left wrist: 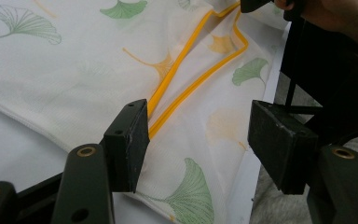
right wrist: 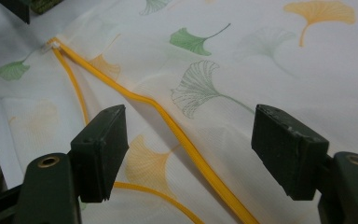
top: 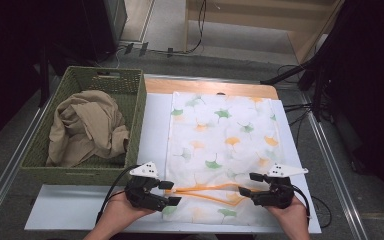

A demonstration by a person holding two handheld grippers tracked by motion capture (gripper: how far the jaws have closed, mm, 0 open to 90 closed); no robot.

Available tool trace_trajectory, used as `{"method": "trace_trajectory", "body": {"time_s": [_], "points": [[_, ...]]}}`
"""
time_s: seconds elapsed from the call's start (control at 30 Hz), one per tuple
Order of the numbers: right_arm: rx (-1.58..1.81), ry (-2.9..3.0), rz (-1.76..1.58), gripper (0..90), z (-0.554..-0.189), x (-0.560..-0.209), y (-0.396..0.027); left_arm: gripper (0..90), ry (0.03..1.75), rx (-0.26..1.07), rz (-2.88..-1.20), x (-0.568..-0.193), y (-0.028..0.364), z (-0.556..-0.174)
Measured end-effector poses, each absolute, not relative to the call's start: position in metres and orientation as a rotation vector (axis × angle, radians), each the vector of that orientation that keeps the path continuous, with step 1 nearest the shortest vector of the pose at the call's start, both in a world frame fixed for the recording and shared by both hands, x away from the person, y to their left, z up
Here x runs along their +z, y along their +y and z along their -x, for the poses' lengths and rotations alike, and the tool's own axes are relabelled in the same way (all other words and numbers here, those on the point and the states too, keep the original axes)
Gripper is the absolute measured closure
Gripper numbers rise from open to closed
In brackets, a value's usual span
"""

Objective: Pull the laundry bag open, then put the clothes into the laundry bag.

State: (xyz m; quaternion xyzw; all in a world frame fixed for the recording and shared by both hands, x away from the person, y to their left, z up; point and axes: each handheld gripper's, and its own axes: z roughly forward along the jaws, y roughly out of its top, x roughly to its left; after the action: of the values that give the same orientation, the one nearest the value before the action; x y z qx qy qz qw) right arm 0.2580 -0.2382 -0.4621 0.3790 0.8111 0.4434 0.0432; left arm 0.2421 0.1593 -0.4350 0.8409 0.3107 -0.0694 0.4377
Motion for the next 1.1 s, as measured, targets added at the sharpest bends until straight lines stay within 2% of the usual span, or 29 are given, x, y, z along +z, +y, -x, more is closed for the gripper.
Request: {"method": "trace_trajectory", "body": {"time_s": [0.87,1.1], "points": [[1.262,2.604,-1.025,29.7,-0.276,-0.475,-0.211,39.3,0.796,-0.152,-2.084,-0.435,0.167,-0.231],[1.211,2.608,-1.014,34.7,-0.281,-0.480,-0.207,39.5,0.797,-0.154,-2.092,-0.436,0.166,-0.232]]}}
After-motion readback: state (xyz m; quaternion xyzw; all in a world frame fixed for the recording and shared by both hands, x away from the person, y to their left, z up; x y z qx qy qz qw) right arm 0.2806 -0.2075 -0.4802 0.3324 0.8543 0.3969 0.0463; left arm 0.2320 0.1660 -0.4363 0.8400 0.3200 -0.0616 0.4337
